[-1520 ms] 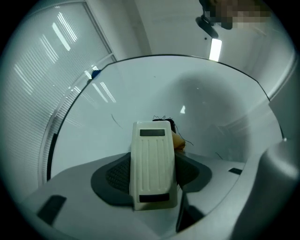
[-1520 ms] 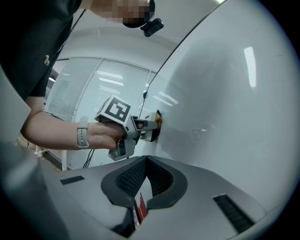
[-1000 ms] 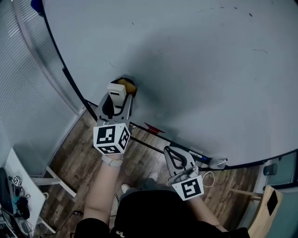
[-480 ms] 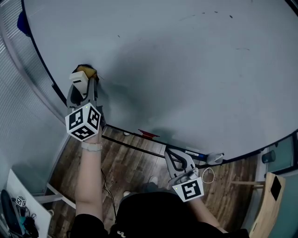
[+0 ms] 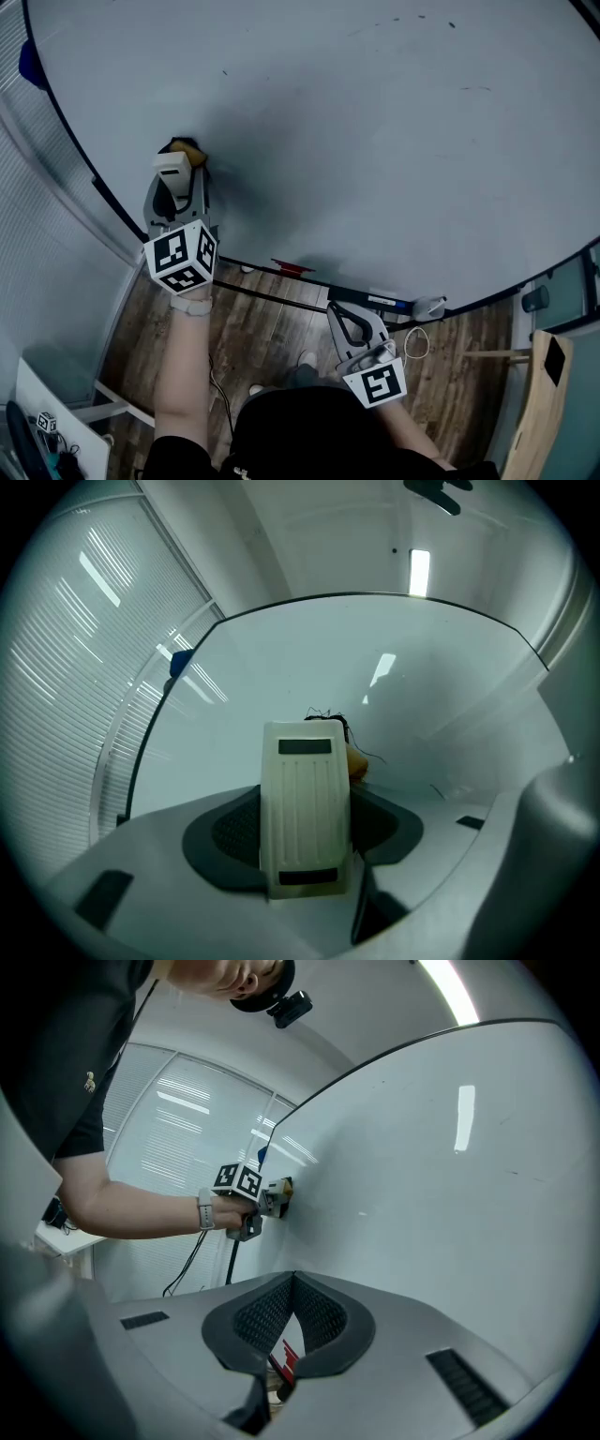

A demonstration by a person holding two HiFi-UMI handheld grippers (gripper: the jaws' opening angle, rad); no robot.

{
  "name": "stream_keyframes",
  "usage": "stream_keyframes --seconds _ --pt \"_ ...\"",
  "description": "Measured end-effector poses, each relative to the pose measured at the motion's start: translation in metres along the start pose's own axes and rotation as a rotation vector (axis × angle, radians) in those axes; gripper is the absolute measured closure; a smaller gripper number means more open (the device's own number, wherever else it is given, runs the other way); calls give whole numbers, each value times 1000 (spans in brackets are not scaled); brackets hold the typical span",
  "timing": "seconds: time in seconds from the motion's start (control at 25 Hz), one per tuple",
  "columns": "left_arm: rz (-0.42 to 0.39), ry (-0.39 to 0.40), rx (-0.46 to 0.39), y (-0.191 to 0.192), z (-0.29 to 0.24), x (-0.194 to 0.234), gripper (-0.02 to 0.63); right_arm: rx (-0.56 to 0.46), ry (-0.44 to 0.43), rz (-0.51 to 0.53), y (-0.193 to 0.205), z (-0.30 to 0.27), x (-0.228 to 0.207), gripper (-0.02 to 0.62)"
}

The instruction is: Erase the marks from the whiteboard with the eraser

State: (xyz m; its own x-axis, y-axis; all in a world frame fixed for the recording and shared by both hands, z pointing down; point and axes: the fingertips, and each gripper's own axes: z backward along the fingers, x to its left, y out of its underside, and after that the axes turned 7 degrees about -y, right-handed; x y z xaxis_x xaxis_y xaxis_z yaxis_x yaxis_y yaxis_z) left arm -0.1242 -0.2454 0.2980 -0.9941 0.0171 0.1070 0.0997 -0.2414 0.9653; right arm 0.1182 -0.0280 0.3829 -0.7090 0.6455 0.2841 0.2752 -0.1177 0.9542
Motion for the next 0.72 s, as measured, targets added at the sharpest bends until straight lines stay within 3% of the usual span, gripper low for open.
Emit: stream_keyframes --seconds 0.36,0.52,0.72 --pt "-128 249 190 57 46 -74 348 -15 -28 -8 -8 -2 23 568" --pt "-138 296 222 64 82 -73 348 -27 -72 -18 -12 -9 39 568" --pt "-180 282 257 66 139 -46 348 -39 -181 -53 -15 -27 71 568"
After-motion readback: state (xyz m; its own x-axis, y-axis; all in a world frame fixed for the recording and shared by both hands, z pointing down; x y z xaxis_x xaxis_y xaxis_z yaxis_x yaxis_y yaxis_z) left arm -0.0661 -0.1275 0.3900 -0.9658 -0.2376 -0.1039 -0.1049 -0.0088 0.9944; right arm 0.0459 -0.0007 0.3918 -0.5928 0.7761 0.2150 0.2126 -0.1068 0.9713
